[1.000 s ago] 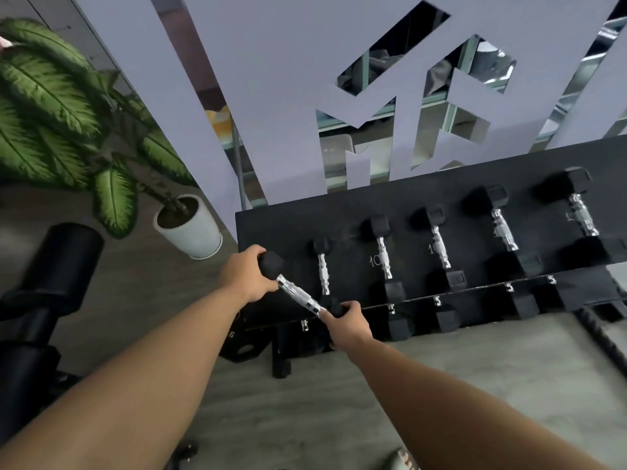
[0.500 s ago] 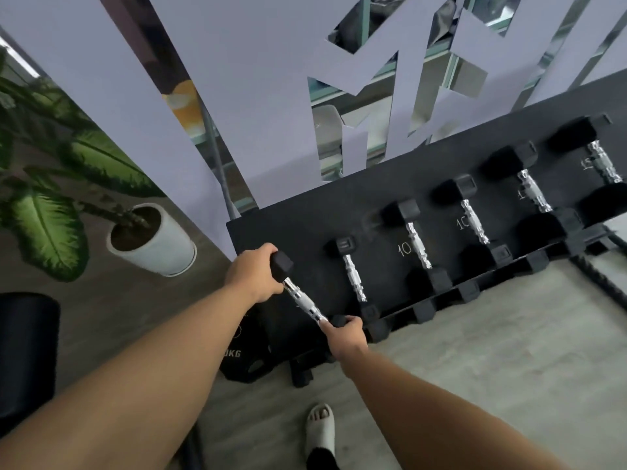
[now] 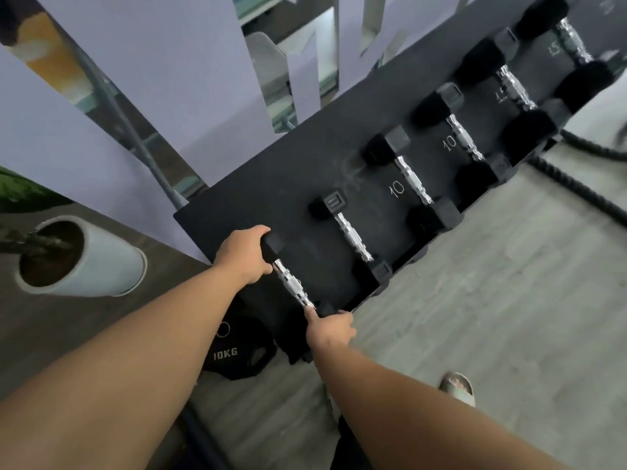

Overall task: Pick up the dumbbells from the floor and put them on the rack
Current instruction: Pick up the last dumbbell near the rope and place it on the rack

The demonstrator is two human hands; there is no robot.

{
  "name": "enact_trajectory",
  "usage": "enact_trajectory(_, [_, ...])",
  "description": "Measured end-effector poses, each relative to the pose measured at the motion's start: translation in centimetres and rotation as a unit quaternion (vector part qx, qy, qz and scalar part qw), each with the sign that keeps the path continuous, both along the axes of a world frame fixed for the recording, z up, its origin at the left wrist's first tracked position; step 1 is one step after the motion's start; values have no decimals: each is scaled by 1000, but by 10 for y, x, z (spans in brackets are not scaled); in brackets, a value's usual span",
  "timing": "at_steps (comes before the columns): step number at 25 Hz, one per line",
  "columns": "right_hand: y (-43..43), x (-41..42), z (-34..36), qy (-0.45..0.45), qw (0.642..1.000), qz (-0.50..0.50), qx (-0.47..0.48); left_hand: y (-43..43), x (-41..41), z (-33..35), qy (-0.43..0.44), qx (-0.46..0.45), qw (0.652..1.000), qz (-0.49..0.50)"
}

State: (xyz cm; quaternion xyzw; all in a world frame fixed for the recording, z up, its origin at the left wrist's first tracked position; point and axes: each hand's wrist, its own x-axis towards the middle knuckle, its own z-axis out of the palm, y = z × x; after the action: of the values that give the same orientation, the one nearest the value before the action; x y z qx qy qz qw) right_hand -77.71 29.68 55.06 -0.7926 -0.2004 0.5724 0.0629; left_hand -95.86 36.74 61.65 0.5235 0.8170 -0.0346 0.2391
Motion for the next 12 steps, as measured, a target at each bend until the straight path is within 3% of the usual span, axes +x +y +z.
enact_trajectory(7, [3,0,-1,-25,997,-67,31,-8,0,-23,-37,25,999,9])
enact_trajectory(9, [10,8,3,-27,999,-6,19,-11,1,-19,-42,21,999,1])
enact_trajectory(12, [24,20,16,-43,976,189,100,-21,1,-5,-14,14,999,-43])
